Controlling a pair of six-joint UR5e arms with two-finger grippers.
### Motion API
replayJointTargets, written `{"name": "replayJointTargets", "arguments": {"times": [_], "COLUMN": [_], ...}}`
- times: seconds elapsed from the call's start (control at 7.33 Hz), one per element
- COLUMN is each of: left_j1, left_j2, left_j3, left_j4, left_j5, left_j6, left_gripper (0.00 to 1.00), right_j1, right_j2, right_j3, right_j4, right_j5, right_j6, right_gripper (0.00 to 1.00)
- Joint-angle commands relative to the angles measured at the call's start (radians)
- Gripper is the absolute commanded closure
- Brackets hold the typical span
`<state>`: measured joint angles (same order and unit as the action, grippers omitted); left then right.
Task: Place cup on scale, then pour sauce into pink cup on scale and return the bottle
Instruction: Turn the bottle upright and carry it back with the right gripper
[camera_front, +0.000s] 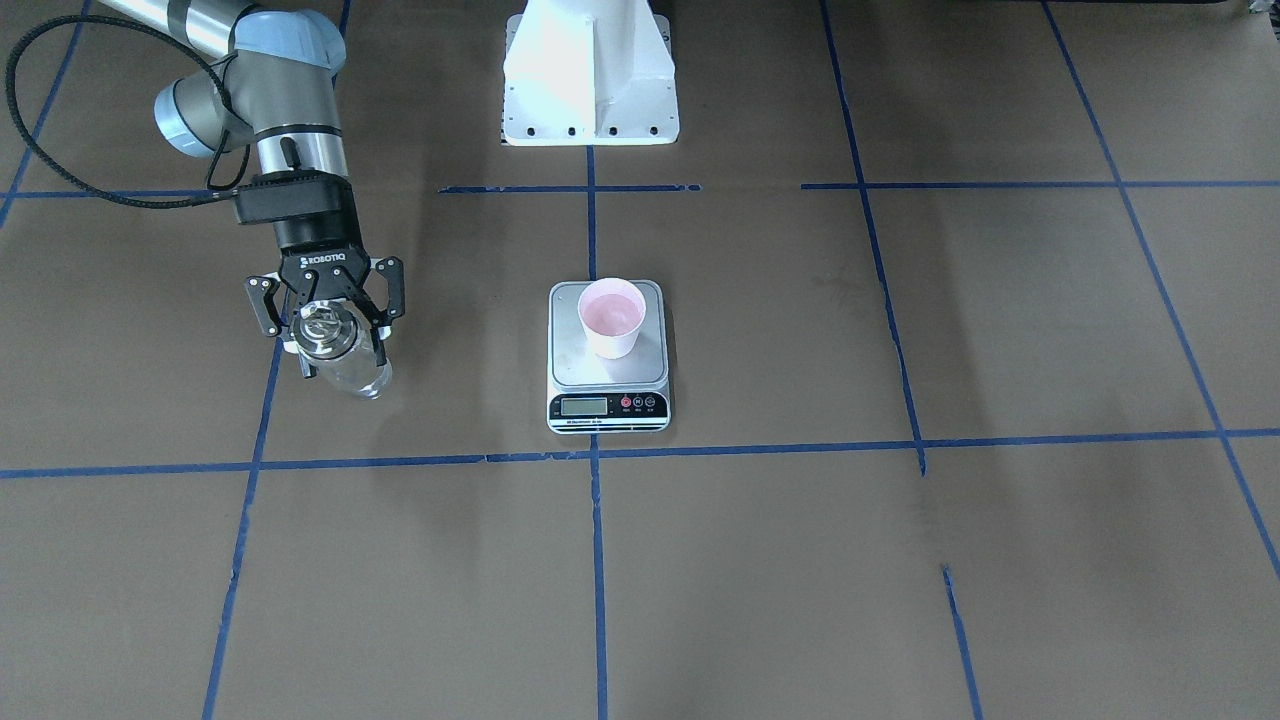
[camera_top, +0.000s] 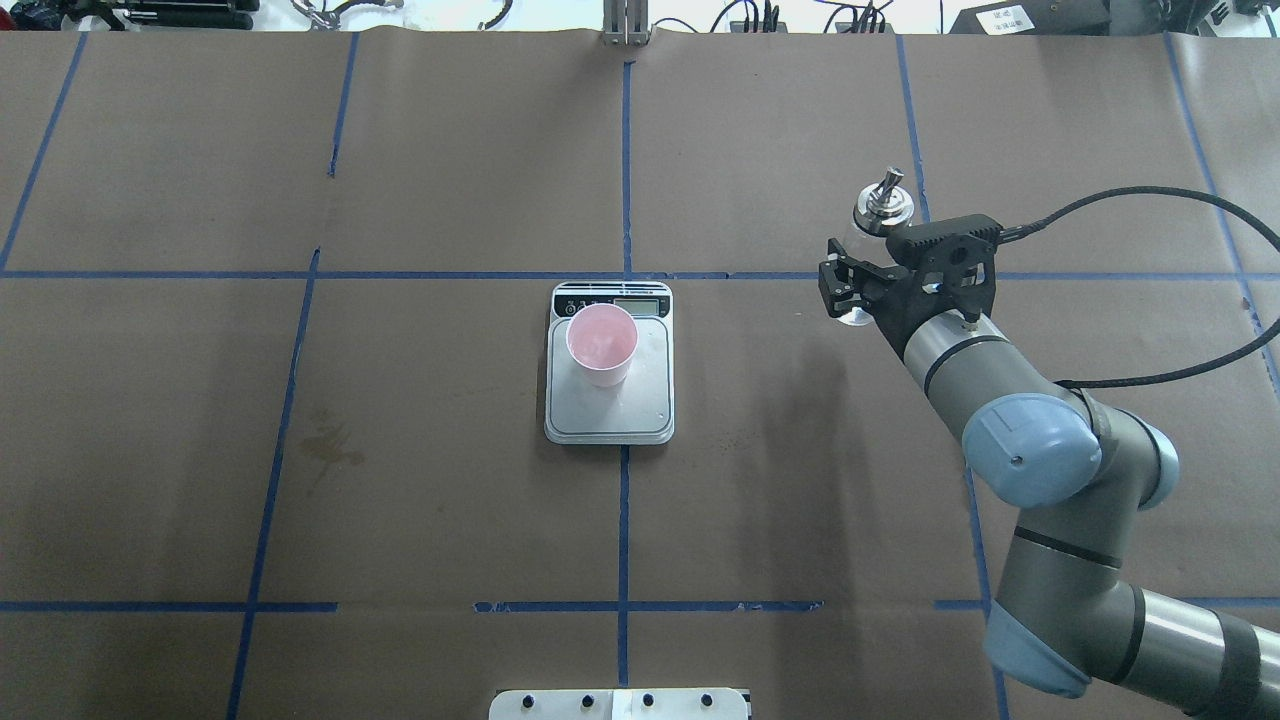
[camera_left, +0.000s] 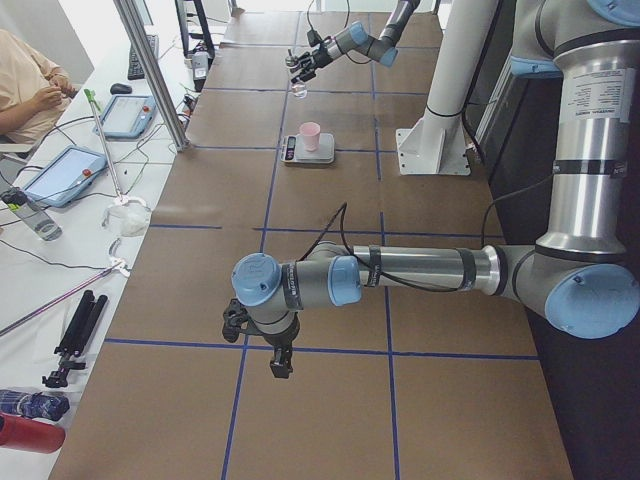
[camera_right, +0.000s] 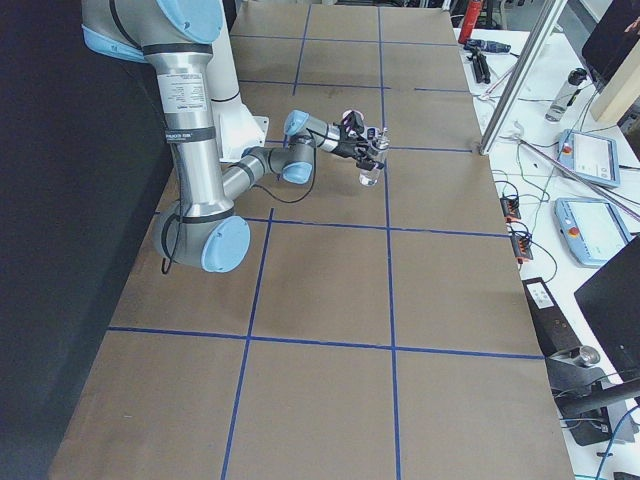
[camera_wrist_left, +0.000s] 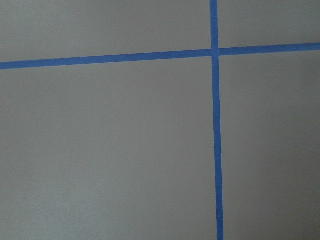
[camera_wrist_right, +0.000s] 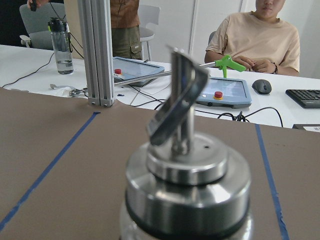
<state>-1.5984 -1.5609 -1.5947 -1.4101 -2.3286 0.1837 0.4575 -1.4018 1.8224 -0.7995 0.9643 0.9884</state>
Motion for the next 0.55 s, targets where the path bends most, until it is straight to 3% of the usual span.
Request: {"name": "replayJointTargets", "arguments": {"times": [0.0,0.41], "left_j1": [0.0,0.0], "left_j2": [-0.004,-0.007], "left_j3": [-0.001,-0.002], "left_j4": [-0.001,-0.001], "left_j5": [0.0,0.0], "left_j6": [0.0,0.0], "left_gripper": [0.0,0.0], "right_j1": [-0.002,-0.045], "right_j2": [-0.11,-0.129], "right_j3": [-0.005,-0.029], "right_j4": [0.073,0.097], "right_j5": [-0.01,-0.106], "right_j6": [0.09,0.093], "right_gripper": [1.0,1.0]}}
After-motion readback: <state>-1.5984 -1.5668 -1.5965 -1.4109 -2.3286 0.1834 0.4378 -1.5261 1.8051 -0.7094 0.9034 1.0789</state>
